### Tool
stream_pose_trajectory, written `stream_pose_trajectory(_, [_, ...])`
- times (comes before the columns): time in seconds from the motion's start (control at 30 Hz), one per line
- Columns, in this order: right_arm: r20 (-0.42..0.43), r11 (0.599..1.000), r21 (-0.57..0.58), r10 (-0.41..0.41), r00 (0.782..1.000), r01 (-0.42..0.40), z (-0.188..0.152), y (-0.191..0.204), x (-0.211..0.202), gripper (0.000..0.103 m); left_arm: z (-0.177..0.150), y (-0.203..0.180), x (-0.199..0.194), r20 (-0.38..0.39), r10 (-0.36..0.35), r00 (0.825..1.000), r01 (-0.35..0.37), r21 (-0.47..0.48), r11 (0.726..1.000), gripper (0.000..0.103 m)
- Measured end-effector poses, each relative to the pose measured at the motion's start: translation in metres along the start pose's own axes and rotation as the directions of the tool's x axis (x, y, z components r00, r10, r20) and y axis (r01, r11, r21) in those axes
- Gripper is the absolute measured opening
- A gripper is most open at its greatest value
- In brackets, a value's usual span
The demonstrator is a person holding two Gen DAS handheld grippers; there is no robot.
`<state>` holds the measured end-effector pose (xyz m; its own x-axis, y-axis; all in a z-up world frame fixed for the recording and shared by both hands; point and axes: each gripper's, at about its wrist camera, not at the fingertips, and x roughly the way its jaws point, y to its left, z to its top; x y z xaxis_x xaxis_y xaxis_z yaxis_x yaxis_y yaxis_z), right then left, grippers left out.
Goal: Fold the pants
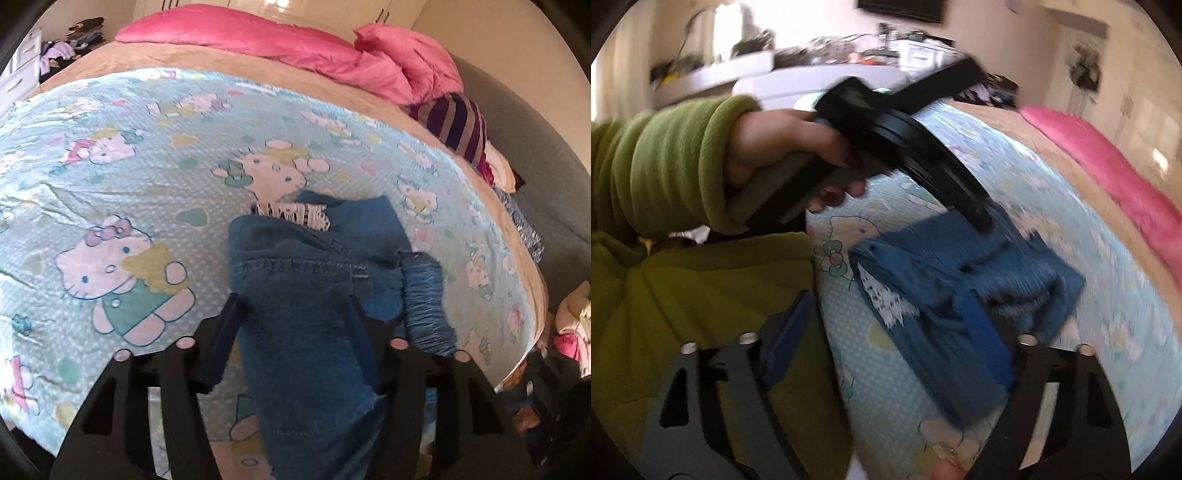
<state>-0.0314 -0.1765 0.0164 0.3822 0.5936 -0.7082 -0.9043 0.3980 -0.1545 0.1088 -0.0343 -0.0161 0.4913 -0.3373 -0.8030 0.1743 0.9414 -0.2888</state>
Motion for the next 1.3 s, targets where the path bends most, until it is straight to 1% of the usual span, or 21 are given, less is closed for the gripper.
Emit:
stream_pose_trajectory(0.03, [-0.01, 0.999, -0.033, -0.009, 1.0, 0.008, 0.003, 0.003, 0.005, 0.052, 0.0, 0.001, 0.004, -0.008, 0.006, 1.0, -0.006, 0.003, 1.0, 0.052])
stream_pose_trajectory(0.1, [-0.031, 0.994, -0.107, -0.025, 0.999, 0.022, 0.009, 0.009, 0.015, 0.048, -0.001, 0.006, 0.012, -0.017, 0.006, 1.0, -0.007, -0.011, 1.0, 0.052])
stream_pose_trajectory(0.17, [-0.028, 0.984, -0.172, -0.051, 0.998, 0.045, 0.013, 0.012, 0.024, 0.047, 0.0, 0.011, 0.016, -0.02, -0.002, 1.0, 0.002, -0.026, 1.0, 0.054])
stream_pose_trajectory(0.27, [-0.063, 0.97, -0.218, -0.127, 0.99, 0.11, 0.019, 0.007, 0.044, 0.046, 0.001, 0.015, 0.018, -0.019, -0.012, 1.0, 0.012, -0.039, 0.999, 0.055])
stream_pose_trajectory(0.3, [-0.072, 0.97, -0.22, -0.123, 0.99, 0.104, 0.019, 0.005, 0.048, 0.037, 0.001, 0.016, 0.019, -0.018, -0.015, 1.0, 0.014, -0.04, 0.999, 0.055])
stream_pose_trajectory(0.33, [-0.087, 0.976, -0.207, -0.087, 0.992, 0.067, 0.019, 0.002, 0.05, 0.022, 0.001, 0.016, 0.02, -0.017, -0.016, 1.0, 0.016, -0.042, 0.999, 0.055])
stream_pose_trajectory(0.37, [-0.106, 0.984, -0.179, -0.021, 0.994, 0.002, 0.018, 0.001, 0.049, 0.014, 0.001, 0.017, 0.02, -0.016, -0.02, 1.0, 0.019, -0.044, 0.999, 0.055])
stream_pose_trajectory(0.4, [-0.117, 0.985, -0.169, 0.007, 0.993, -0.027, 0.017, 0.002, 0.047, 0.007, 0.001, 0.017, 0.02, -0.016, -0.022, 1.0, 0.021, -0.045, 0.999, 0.055])
stream_pose_trajectory(0.43, [-0.131, 0.984, -0.168, 0.028, 0.991, -0.05, 0.015, 0.004, 0.043, 0.006, 0.001, 0.017, 0.02, -0.015, -0.025, 1.0, 0.024, -0.046, 0.999, 0.056])
stream_pose_trajectory(0.5, [-0.128, 0.982, -0.169, 0.062, 0.99, -0.083, 0.008, 0.01, 0.032, 0.006, 0.001, 0.018, 0.02, -0.01, -0.034, 0.999, 0.033, -0.048, 0.998, 0.056])
stream_pose_trajectory(0.6, [-0.15, 0.987, -0.152, 0.036, 0.988, -0.059, -0.007, 0.012, 0.038, 0.006, 0.0, 0.019, 0.021, -0.001, -0.045, 0.999, 0.045, -0.054, 0.998, 0.056])
stream_pose_trajectory(0.67, [-0.137, 0.992, -0.103, 0.056, 0.989, -0.07, -0.015, 0.011, 0.043, 0.007, 0.0, 0.02, 0.021, 0.004, -0.044, 0.999, 0.044, -0.058, 0.997, 0.057])
stream_pose_trajectory(0.73, [-0.118, 0.994, -0.063, 0.079, 0.99, -0.087, -0.014, 0.01, 0.037, 0.012, -0.002, 0.02, 0.019, 0.006, -0.036, 0.999, 0.036, -0.055, 0.998, 0.058])
stream_pose_trajectory(0.83, [-0.082, 0.992, 0.002, 0.123, 0.989, -0.123, -0.012, -0.001, 0.019, 0.02, -0.005, 0.02, 0.017, 0.005, -0.037, 0.999, 0.037, -0.07, 0.997, 0.06])
stream_pose_trajectory(0.87, [-0.066, 0.992, 0.022, 0.127, 0.99, -0.126, -0.012, -0.004, 0.011, 0.021, -0.005, 0.02, 0.016, 0.008, -0.039, 0.999, 0.039, -0.072, 0.997, 0.06])
stream_pose_trajectory(0.97, [-0.033, 0.992, 0.048, 0.121, 0.992, -0.12, -0.01, -0.004, -0.009, 0.023, -0.007, 0.015, 0.01, 0.026, -0.02, 0.999, 0.022, -0.054, 0.998, 0.06])
stream_pose_trajectory(1.07, [-0.006, 0.991, 0.069, 0.113, 0.994, -0.112, -0.011, -0.006, -0.028, 0.029, -0.009, 0.012, 0.004, 0.039, -0.008, 0.999, 0.009, -0.042, 0.999, 0.06])
stream_pose_trajectory(1.1, [0.007, 0.992, 0.074, 0.106, 0.994, -0.106, -0.011, -0.006, -0.035, 0.032, -0.01, 0.01, 0.002, 0.045, 0.001, 0.999, 0.001, -0.034, 0.999, 0.061])
stream_pose_trajectory(1.13, [0.015, 0.991, 0.078, 0.104, 0.994, -0.105, -0.011, -0.006, -0.04, 0.033, -0.011, 0.009, 0.0, 0.046, 0.006, 0.999, -0.004, -0.032, 0.999, 0.067])
stream_pose_trajectory(1.27, [0.051, 0.99, 0.093, 0.098, 0.994, -0.102, -0.01, -0.012, -0.056, 0.036, -0.013, 0.006, -0.008, 0.062, 0.009, 0.998, -0.007, -0.026, 1.0, 0.069])
stream_pose_trajectory(1.3, [0.056, 0.991, 0.093, 0.093, 0.994, -0.098, -0.009, -0.012, -0.056, 0.04, -0.014, 0.005, -0.01, 0.067, 0.01, 0.998, -0.008, -0.022, 1.0, 0.071])
